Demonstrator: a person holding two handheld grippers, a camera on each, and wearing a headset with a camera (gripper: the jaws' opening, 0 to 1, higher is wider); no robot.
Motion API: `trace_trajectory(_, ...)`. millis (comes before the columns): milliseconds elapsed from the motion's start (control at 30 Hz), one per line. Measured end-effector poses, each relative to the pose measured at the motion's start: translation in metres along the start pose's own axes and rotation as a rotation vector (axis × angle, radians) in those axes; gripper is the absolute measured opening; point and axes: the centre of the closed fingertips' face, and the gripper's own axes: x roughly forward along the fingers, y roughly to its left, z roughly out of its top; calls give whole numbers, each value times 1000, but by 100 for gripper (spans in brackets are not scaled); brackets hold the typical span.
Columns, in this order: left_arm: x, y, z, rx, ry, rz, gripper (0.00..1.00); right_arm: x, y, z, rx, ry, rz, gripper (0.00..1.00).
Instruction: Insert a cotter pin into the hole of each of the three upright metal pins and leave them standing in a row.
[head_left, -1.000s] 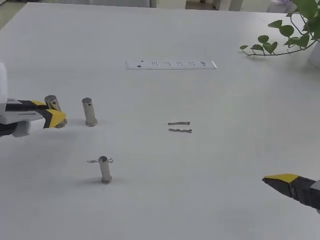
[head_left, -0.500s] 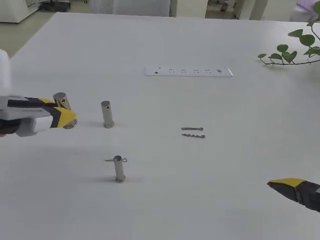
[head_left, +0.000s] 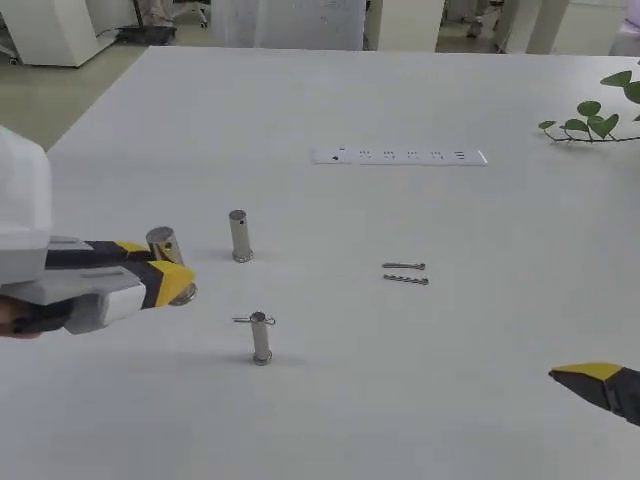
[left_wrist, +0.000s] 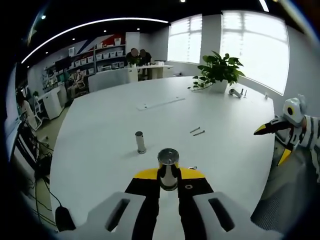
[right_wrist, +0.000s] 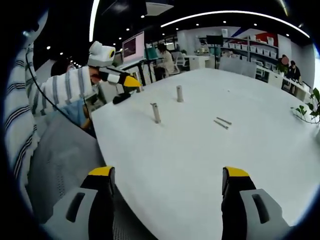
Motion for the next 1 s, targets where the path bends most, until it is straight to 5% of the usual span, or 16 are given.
trace_trajectory(267, 12, -40, -14, -39, 5, -73, 11, -2, 2, -2, -11, 0, 12, 89)
trace_trajectory(400, 22, -54, -25, -15, 43, -88, 11, -4, 2, -1, -12, -5, 17, 89)
trace_trajectory(467, 27, -60, -29, -3, 47, -90, 11, -6, 2, -2, -14, -6, 17, 89)
trace_trajectory(533, 31, -64, -31, 81, 50, -88, 11, -7, 2, -2, -10, -7, 18, 89)
trace_trajectory(767, 52, -84, -42, 89, 81, -107, 11, -8, 2, -4, -3, -15, 16, 89)
trace_trajectory(1000, 65, -91, -50, 78, 94, -91, 11, -9, 2, -9, 13, -14, 12, 89)
